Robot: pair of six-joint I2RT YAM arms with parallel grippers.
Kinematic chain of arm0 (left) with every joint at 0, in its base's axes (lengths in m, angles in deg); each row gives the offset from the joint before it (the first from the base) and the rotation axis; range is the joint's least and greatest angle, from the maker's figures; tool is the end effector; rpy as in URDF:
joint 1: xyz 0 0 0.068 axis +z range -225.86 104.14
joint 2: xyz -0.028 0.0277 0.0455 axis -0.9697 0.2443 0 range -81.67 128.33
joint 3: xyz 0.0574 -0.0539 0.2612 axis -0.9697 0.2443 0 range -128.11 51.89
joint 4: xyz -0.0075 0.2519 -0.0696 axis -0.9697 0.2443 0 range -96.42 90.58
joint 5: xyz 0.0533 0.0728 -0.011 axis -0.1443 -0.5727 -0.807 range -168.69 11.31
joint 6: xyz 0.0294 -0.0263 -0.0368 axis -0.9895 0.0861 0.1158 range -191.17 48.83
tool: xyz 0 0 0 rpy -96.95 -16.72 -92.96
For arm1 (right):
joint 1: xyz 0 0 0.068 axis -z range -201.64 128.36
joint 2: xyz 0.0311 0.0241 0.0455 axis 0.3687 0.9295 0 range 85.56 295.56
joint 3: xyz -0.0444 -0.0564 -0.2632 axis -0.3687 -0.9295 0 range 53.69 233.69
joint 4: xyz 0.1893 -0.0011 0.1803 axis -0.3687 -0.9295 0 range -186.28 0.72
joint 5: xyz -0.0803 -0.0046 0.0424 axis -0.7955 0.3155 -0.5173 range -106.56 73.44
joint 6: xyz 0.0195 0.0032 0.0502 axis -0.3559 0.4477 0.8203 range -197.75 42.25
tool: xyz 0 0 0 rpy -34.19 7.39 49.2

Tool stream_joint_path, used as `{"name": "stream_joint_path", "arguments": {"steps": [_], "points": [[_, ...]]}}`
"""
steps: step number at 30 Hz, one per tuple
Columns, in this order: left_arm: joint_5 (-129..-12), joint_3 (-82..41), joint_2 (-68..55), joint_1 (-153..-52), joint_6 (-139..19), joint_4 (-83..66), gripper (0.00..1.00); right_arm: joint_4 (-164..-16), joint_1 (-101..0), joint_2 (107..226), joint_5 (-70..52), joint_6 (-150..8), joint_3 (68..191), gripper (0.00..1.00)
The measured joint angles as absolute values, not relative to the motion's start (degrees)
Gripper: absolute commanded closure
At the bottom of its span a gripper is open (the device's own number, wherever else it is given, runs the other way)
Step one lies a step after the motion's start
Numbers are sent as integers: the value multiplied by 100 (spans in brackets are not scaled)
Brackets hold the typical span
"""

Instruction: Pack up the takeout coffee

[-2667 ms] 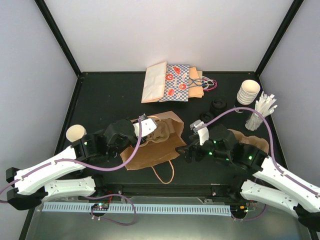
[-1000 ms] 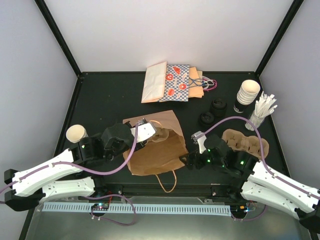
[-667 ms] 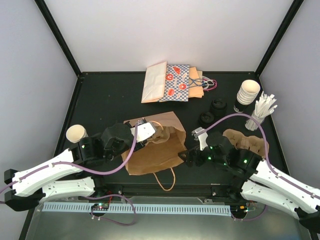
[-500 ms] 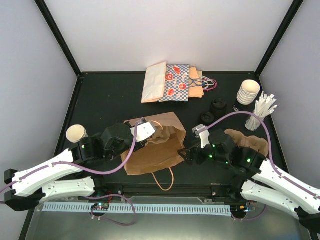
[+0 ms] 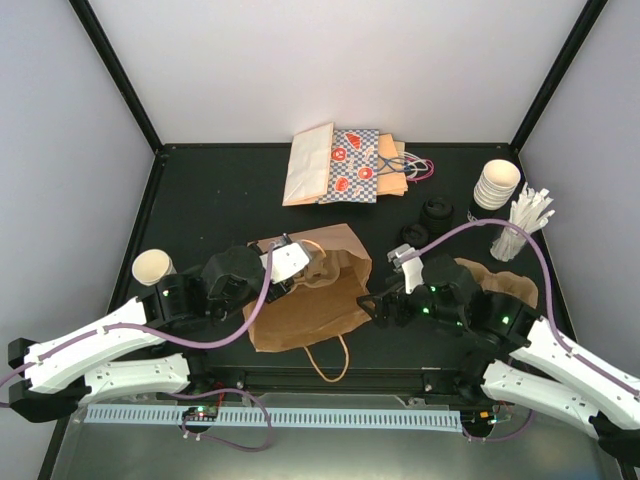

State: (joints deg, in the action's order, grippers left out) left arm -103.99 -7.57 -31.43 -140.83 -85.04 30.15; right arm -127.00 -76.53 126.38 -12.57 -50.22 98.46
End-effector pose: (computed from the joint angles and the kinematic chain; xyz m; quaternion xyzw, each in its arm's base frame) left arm 0.0890 -0.1546 0.3661 0.4413 0.7161 -0.0500 0.5384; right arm 0.0852 0.1255 0.3019 -0.2244 0.8526 0.3334 0.3341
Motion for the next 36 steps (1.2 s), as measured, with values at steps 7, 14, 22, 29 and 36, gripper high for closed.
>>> {"name": "stream_joint_path", "arguments": {"steps": [7, 14, 22, 29, 36], "points": [[-10473, -943, -3053, -14079, -8310, 3090, 96, -12848, -7653, 12568, -1475, -5068, 10172, 0], [-10497, -1566, -2699, -13816, -7962, 3435, 97, -13141, -7653, 12642, -2094, -5138, 10688, 0], [-9892, -2536, -2072, -12774, -7402, 4163, 98, -13331, -7651, 12513, -3344, -5042, 11272, 0], [-9129, -2945, -1506, -11786, -6968, 4609, 98, -13541, -7651, 11995, -4159, -4703, 11116, 0], [-8368, -3207, -1112, -10693, -6670, 4766, 98, -13604, -7651, 11899, -4341, -4563, 10933, 0]]}}
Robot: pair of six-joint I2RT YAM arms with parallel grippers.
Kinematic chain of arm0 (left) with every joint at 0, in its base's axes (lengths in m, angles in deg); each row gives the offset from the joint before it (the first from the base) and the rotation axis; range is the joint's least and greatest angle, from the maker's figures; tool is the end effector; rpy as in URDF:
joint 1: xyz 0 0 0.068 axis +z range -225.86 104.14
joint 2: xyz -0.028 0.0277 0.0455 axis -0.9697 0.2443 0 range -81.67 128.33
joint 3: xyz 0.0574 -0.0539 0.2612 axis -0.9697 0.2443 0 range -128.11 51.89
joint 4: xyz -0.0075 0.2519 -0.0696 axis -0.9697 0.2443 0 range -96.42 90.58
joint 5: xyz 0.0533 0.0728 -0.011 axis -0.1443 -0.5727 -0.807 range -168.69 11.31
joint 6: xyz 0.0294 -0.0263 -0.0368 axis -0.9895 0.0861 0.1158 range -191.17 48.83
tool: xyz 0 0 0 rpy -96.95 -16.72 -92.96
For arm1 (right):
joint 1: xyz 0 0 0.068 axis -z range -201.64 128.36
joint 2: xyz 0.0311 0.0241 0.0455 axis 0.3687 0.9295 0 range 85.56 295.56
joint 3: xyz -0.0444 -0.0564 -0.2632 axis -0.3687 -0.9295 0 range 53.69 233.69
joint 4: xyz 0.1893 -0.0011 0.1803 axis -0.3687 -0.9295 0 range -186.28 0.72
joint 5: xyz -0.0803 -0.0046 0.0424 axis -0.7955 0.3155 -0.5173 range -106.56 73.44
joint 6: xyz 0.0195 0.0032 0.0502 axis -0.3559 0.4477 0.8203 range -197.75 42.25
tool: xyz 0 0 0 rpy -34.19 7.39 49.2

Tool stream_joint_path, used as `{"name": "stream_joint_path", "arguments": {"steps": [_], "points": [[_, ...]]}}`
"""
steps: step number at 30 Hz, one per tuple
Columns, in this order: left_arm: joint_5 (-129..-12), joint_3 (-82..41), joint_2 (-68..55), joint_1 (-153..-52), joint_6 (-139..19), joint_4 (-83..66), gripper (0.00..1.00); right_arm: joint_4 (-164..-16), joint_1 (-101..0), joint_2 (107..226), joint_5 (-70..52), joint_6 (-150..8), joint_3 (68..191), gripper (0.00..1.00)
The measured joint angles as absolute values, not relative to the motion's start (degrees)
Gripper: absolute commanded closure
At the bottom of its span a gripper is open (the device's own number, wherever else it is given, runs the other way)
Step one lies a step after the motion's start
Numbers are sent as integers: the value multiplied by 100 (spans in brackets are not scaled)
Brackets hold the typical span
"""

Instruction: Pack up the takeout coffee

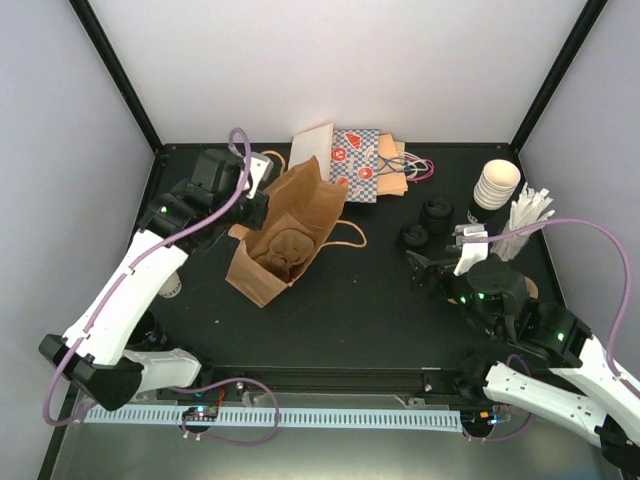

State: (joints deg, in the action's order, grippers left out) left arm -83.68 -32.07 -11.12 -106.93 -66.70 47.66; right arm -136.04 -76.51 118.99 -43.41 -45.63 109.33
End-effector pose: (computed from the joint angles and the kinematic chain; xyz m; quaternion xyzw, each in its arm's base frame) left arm 0.2067 -0.1210 0.4063 0.1912 0.8877 -0.0896 0.4092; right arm 0.0708 0.0726 0.3632 -0.0383 0.8270 0.2203 0.5159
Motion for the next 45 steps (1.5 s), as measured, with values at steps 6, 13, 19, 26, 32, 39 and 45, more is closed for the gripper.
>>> {"name": "stream_joint_path", "arguments": {"steps": [6, 13, 19, 26, 32, 39, 45], "points": [[-7579, -3349, -833, -9766, -6607, 4718, 98, -13600, -7651, 12006, -4275, -4539, 10719, 0], [-6836, -3413, -343, -8942, -6511, 4580, 98, -13550, -7651, 12325, -4085, -4541, 10607, 0], [-6526, -3413, -195, -8627, -6463, 4458, 99, -13462, -7651, 12467, -3947, -4541, 10528, 0], [-6353, -3413, -105, -8466, -6445, 4447, 74, -13410, -7651, 12579, -3838, -4544, 10472, 0], [-6373, -3411, -138, -8448, -6471, 4449, 39, -13347, -7651, 12714, -3810, -4555, 10472, 0], [-6484, -3384, -715, -8448, -6541, 4432, 1, -13336, -7651, 12817, -3797, -4590, 10472, 0], [-6681, -3382, -1729, -8448, -6491, 4458, 1, -13327, -7651, 12957, -3744, -4596, 10472, 0]]}}
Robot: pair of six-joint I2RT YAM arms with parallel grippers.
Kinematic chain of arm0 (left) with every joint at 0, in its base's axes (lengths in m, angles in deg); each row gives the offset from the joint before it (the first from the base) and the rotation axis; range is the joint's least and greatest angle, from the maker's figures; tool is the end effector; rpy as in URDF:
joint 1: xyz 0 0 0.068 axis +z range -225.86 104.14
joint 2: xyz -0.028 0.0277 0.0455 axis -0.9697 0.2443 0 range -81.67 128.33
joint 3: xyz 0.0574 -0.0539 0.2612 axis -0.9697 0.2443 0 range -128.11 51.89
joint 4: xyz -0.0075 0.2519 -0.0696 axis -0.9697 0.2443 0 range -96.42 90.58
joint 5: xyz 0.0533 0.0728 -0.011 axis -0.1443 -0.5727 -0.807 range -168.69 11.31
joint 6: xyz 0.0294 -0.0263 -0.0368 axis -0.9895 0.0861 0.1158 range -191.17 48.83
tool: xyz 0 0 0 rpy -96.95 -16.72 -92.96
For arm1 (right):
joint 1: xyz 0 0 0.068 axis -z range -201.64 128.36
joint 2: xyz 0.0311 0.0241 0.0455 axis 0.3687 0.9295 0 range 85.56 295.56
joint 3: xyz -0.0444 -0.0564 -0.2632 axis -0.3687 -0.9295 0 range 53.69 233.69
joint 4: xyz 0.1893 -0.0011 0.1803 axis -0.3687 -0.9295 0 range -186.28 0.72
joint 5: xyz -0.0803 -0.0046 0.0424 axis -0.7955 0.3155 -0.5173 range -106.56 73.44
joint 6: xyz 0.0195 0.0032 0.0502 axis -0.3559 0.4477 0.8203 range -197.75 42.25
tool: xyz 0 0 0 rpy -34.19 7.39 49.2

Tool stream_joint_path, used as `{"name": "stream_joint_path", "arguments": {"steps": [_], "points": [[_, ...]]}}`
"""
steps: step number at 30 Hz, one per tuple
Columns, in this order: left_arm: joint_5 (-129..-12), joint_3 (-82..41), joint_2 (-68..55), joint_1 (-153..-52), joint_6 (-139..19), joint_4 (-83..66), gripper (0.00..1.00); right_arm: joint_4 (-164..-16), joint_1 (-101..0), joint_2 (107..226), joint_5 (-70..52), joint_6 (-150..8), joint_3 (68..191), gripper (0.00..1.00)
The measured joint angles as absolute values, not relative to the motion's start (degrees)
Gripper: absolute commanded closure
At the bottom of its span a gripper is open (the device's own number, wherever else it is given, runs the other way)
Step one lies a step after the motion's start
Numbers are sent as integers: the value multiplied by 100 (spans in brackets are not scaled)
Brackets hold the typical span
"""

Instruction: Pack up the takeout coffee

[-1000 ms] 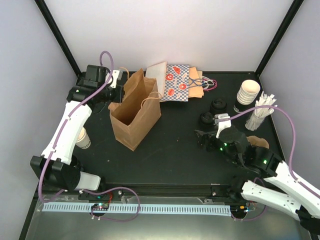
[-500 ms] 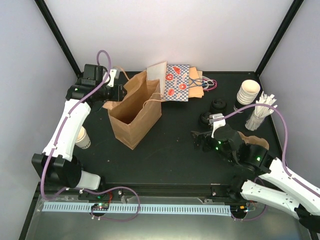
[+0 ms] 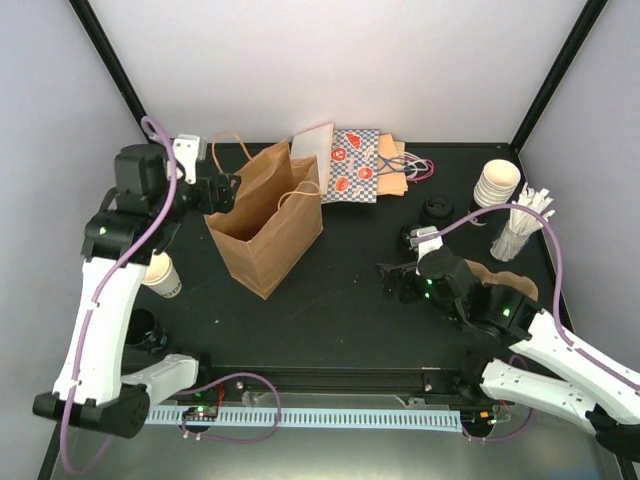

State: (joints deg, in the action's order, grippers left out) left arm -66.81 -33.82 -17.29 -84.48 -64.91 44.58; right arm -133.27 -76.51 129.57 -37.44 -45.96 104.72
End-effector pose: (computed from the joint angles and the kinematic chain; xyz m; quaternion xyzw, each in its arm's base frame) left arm 0.2034 -0.0383 0.4427 0.0697 0.8587 -0.1534 0.4841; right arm 0.0978 0.1168 0.3219 -0.0967 0.8784 0.1833 0.4306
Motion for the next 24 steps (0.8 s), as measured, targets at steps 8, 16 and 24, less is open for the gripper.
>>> {"name": "stream_joint_path", "arguments": {"steps": [8, 16, 24], "points": [[-7020, -3292, -2529, -8448, -6364, 4843, 1, -13296, -7651, 13180, -3696, -4635, 10472, 0], [-7160, -2512, -3722, -8448, -6141, 5299, 1, -13183, -7653, 13558, -3530, -4587, 10448, 0], [-7031, -1546, -4312, -8448, -5883, 5662, 1, -12627, -7651, 13827, -2938, -4382, 9980, 0]]}}
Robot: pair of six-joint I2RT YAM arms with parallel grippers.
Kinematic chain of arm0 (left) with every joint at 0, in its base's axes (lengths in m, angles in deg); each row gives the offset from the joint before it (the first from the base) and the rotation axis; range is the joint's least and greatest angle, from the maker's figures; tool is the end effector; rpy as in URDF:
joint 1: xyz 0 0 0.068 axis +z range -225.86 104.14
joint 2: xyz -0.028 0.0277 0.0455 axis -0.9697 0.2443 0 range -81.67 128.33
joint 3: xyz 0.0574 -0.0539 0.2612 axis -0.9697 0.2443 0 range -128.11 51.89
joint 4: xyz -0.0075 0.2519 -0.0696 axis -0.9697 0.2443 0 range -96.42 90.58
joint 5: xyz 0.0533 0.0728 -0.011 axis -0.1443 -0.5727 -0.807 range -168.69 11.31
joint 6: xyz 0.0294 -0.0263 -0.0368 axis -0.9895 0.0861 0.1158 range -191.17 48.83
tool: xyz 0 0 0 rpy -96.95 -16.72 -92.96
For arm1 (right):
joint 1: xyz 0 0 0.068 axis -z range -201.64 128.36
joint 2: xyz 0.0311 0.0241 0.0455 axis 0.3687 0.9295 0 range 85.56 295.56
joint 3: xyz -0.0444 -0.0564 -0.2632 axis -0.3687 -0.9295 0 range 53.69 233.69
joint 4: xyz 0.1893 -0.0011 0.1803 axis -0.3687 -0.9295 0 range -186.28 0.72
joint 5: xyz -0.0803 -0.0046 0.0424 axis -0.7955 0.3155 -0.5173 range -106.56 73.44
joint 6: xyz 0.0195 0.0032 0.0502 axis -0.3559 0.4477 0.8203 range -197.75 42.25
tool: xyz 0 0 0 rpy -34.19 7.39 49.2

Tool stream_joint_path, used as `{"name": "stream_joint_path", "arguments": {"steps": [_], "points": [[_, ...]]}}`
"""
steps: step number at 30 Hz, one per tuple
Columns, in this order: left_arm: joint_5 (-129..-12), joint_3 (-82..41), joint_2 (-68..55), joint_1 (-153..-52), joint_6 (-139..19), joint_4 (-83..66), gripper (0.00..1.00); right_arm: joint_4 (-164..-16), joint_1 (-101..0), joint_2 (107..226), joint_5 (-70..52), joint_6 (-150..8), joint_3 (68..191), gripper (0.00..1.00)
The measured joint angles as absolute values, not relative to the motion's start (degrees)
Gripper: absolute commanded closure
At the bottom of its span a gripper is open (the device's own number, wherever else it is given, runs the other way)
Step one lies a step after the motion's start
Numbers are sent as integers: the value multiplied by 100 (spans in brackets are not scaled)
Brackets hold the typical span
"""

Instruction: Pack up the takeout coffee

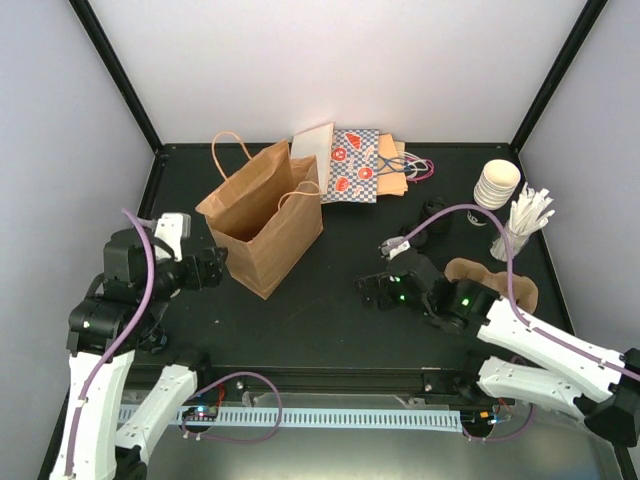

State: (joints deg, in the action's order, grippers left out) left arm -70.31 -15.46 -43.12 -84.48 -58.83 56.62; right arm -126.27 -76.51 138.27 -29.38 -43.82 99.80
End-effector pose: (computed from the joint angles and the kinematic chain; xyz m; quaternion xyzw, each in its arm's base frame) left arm 0.0878 -0.0186 0.3872 0.0055 0.8822 -0.1483 0.4469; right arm 0.1154 0.1502 0.2800 -0.1227 0.9061 0.2007 0.3516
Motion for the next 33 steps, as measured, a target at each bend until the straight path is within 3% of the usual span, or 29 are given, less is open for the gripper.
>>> {"name": "stream_joint_path", "arguments": {"steps": [13, 18, 20, 21, 26, 28, 33], "points": [[-6530, 63, -5191, -8448, -4791, 5656, 1, -11751, -7653, 14284, -1891, -3884, 9374, 0], [-6574, 565, -5678, -8448, -4238, 5632, 10, -11698, -7651, 14284, -1886, -3862, 9374, 0], [-6631, 742, -5810, -8448, -4023, 5603, 20, -11681, -7651, 14284, -1888, -3857, 9374, 0], [-6657, 836, -5858, -8448, -3923, 5599, 30, -11672, -7651, 14284, -1891, -3855, 9374, 0], [-6731, 1411, -6013, -8448, -3431, 5479, 94, -11666, -7651, 14288, -1899, -3822, 9374, 0], [-6690, 1665, -6032, -8448, -3320, 5341, 98, -11666, -7651, 14288, -1906, -3818, 9374, 0], [-6338, 2443, -5947, -8448, -3053, 4607, 98, -11666, -7651, 14273, -1939, -3816, 9372, 0]]}}
